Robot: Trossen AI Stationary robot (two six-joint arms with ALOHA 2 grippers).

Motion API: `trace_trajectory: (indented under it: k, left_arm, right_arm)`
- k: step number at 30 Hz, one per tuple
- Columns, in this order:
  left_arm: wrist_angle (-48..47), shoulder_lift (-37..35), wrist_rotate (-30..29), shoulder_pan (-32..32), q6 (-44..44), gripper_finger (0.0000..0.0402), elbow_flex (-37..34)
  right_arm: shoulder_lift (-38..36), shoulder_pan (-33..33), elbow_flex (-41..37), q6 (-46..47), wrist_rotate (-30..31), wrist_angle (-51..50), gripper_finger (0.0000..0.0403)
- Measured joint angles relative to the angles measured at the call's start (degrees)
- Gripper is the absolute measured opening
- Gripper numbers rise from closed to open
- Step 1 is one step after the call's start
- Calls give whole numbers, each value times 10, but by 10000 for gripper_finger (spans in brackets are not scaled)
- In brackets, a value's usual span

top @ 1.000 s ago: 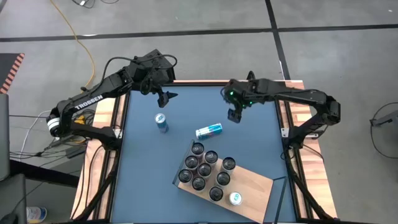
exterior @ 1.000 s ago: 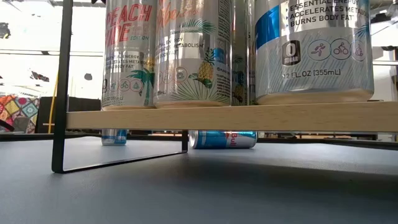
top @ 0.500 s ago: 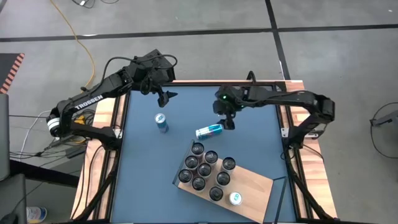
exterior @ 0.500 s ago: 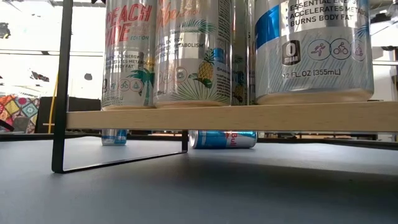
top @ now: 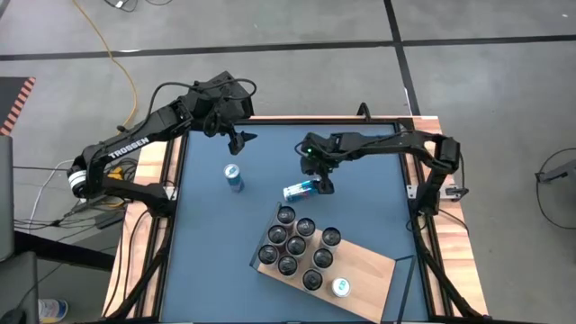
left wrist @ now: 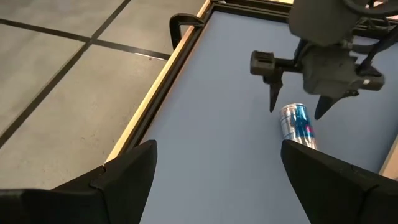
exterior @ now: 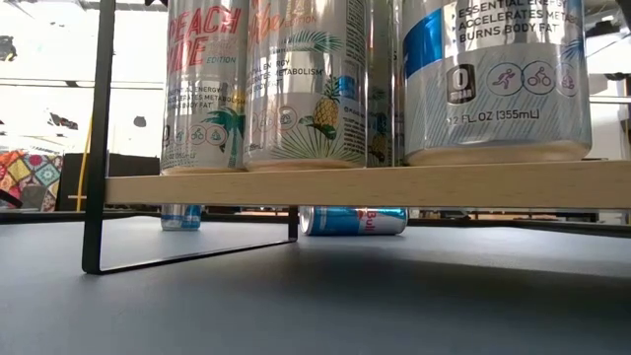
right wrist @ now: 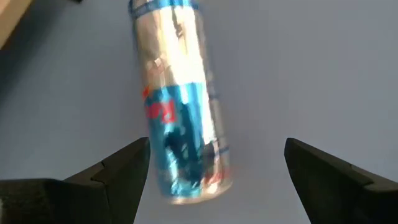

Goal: Place canned beverage on shelf
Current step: Put the right blue soda can aligned with the other blue soda can on the shelf

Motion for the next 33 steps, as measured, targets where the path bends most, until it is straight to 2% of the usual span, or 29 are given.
trace_trajectory:
  k: [17,33]
  left_arm:
    - [1,0,0,0,-1,330,0]
    - [5,0,1,0,-4,330,0]
  right_arm:
    - [18,17,0,1,2,25,353]
    - [18,42,0,1,2,134,353]
